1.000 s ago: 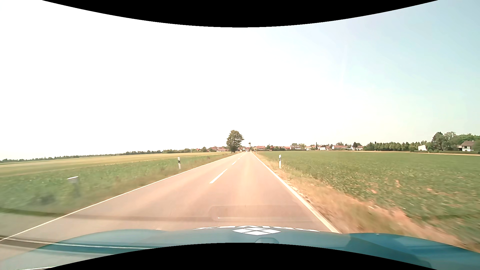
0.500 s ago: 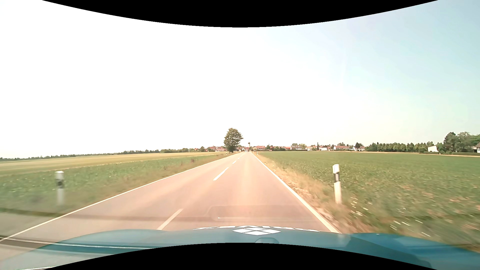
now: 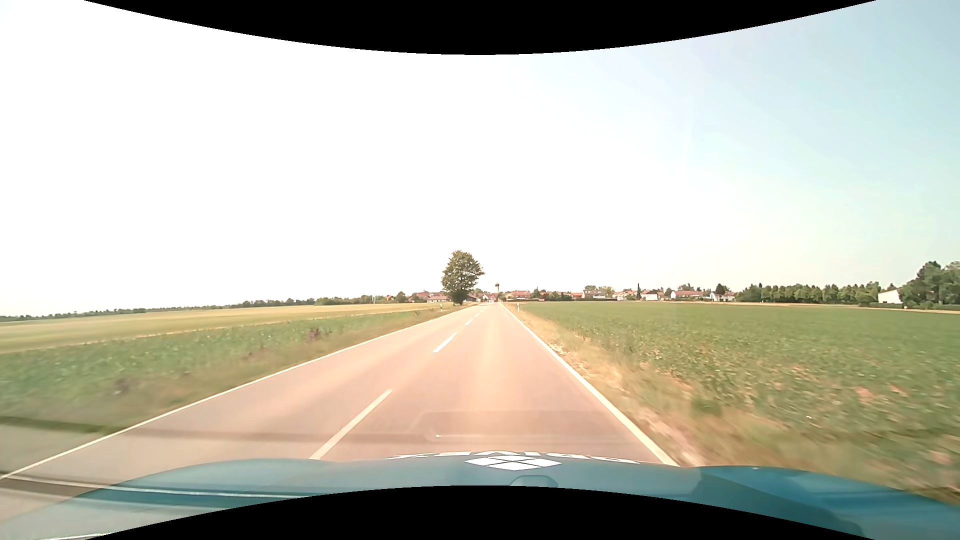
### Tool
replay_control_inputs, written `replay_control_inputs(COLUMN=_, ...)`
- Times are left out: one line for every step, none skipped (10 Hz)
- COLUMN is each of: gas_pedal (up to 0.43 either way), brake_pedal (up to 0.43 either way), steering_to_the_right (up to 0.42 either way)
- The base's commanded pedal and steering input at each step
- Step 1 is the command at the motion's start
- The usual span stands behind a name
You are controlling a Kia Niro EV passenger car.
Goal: Follow the waypoints while adhering to traffic rules and regulations
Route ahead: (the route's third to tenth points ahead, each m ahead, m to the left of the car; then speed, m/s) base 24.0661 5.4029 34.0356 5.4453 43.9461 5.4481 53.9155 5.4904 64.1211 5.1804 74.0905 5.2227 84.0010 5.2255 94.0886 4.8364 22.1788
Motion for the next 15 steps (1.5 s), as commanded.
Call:
replay_control_inputs(gas_pedal=0.209, brake_pedal=0.000, steering_to_the_right=-0.001)
replay_control_inputs(gas_pedal=0.209, brake_pedal=0.000, steering_to_the_right=-0.002)
replay_control_inputs(gas_pedal=0.209, brake_pedal=0.000, steering_to_the_right=-0.002)
replay_control_inputs(gas_pedal=0.209, brake_pedal=0.000, steering_to_the_right=-0.002)
replay_control_inputs(gas_pedal=0.209, brake_pedal=0.000, steering_to_the_right=-0.002)
replay_control_inputs(gas_pedal=0.209, brake_pedal=0.000, steering_to_the_right=-0.002)
replay_control_inputs(gas_pedal=0.209, brake_pedal=0.000, steering_to_the_right=-0.002)
replay_control_inputs(gas_pedal=0.209, brake_pedal=0.000, steering_to_the_right=-0.001)
replay_control_inputs(gas_pedal=0.209, brake_pedal=0.000, steering_to_the_right=-0.001)
replay_control_inputs(gas_pedal=0.209, brake_pedal=0.000, steering_to_the_right=-0.001)
replay_control_inputs(gas_pedal=0.209, brake_pedal=0.000, steering_to_the_right=-0.001)
replay_control_inputs(gas_pedal=0.209, brake_pedal=0.000, steering_to_the_right=-0.001)
replay_control_inputs(gas_pedal=0.209, brake_pedal=0.000, steering_to_the_right=-0.001)
replay_control_inputs(gas_pedal=0.209, brake_pedal=0.000, steering_to_the_right=-0.001)
replay_control_inputs(gas_pedal=0.209, brake_pedal=0.000, steering_to_the_right=-0.001)
